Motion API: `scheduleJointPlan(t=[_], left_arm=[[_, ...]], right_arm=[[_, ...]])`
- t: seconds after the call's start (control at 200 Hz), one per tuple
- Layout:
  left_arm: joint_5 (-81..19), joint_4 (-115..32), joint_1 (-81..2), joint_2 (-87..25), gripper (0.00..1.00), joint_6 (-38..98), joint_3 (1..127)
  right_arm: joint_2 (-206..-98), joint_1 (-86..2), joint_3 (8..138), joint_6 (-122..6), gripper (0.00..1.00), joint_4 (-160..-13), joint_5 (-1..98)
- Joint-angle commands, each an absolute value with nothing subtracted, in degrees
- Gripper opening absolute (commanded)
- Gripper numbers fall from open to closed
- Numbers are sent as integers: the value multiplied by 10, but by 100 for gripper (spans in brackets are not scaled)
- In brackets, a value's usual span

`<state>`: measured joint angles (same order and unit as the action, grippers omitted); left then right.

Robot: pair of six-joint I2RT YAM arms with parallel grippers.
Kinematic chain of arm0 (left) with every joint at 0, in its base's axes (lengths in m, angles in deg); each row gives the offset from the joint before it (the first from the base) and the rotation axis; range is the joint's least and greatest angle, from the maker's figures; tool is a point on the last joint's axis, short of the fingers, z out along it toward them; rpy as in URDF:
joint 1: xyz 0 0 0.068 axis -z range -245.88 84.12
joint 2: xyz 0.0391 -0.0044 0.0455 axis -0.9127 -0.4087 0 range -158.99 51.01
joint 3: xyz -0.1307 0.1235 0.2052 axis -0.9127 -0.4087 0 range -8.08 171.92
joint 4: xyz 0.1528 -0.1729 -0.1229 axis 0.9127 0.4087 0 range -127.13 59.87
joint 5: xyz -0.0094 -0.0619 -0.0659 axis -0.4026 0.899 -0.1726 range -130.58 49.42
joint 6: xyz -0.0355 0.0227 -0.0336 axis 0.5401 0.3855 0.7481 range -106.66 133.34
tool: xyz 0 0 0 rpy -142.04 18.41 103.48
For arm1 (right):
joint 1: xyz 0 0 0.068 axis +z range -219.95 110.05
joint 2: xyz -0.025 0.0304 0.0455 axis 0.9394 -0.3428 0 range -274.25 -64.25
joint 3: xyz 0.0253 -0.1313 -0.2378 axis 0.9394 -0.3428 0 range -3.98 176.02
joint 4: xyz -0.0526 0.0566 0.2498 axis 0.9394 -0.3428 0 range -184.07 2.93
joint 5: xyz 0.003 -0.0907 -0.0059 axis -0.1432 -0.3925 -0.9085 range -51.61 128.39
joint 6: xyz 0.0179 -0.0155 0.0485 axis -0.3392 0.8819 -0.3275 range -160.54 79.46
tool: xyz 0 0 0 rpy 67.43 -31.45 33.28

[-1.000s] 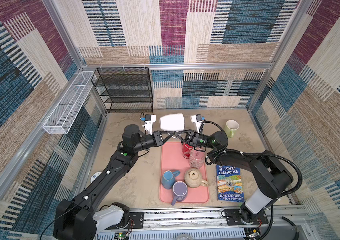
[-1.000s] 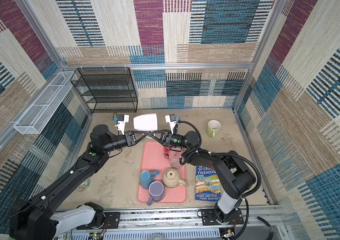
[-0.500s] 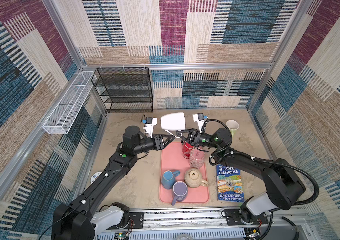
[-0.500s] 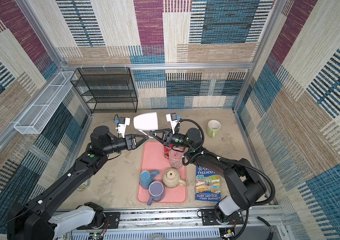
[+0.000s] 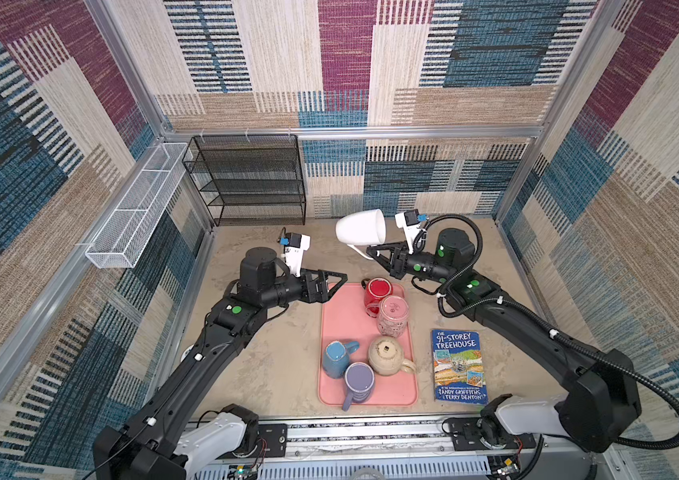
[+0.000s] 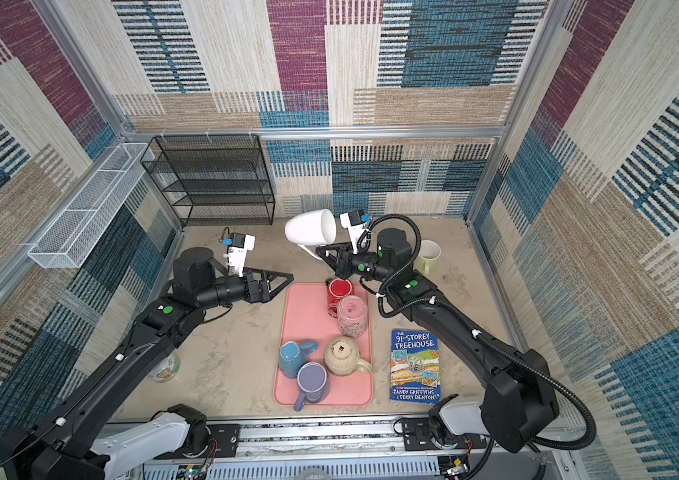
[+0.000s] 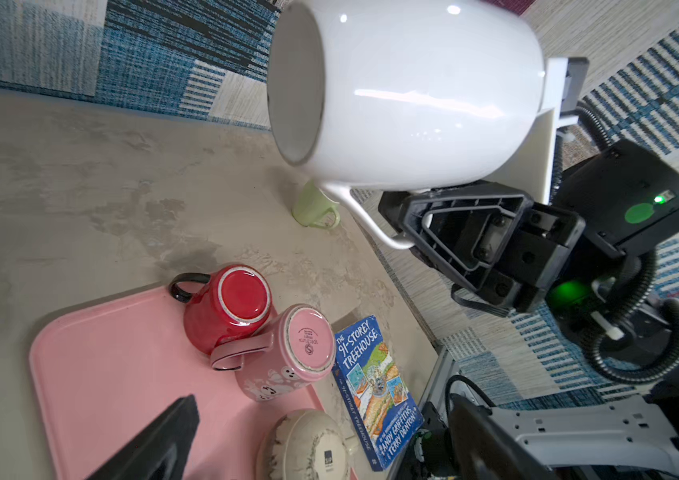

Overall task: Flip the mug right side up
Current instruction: 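Carry the white mug toward the green mug while the left gripper draws back, then lower the white mug upright beside the green mug and open the right gripper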

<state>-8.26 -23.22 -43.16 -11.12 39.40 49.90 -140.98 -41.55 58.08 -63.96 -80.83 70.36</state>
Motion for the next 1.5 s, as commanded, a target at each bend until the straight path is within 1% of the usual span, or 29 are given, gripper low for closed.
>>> scheduleJointPlan(t=[0.0,0.175,0.376,0.456,0.736,0.896,1.167,1.492], left_arm=[[-139,-153,-431,-102,100,334,517],[-203,-88,-432,-81,100,299,536],[-288,-6,-432,-69,100,258,544],[-319,20,-432,-74,100,233,557],[-338,18,-432,-116,100,241,562],[-316,-6,-432,-127,99,250,536],[-328,0,-442,-108,100,237,525],[-311,-1,-446,-105,99,241,515]], right_arm=[[-1403,-424,604,-568,0,-909,642],[-1423,-438,654,-540,0,-1027,588],[-1461,-453,702,-508,0,-1160,449],[-1479,-465,720,-501,0,-1200,418],[-1579,-491,796,-478,0,-1311,310],[-1634,-511,836,-479,0,-1340,306],[-1698,-536,900,-485,0,-1393,265],[-1737,-564,911,-493,0,-1386,275]])
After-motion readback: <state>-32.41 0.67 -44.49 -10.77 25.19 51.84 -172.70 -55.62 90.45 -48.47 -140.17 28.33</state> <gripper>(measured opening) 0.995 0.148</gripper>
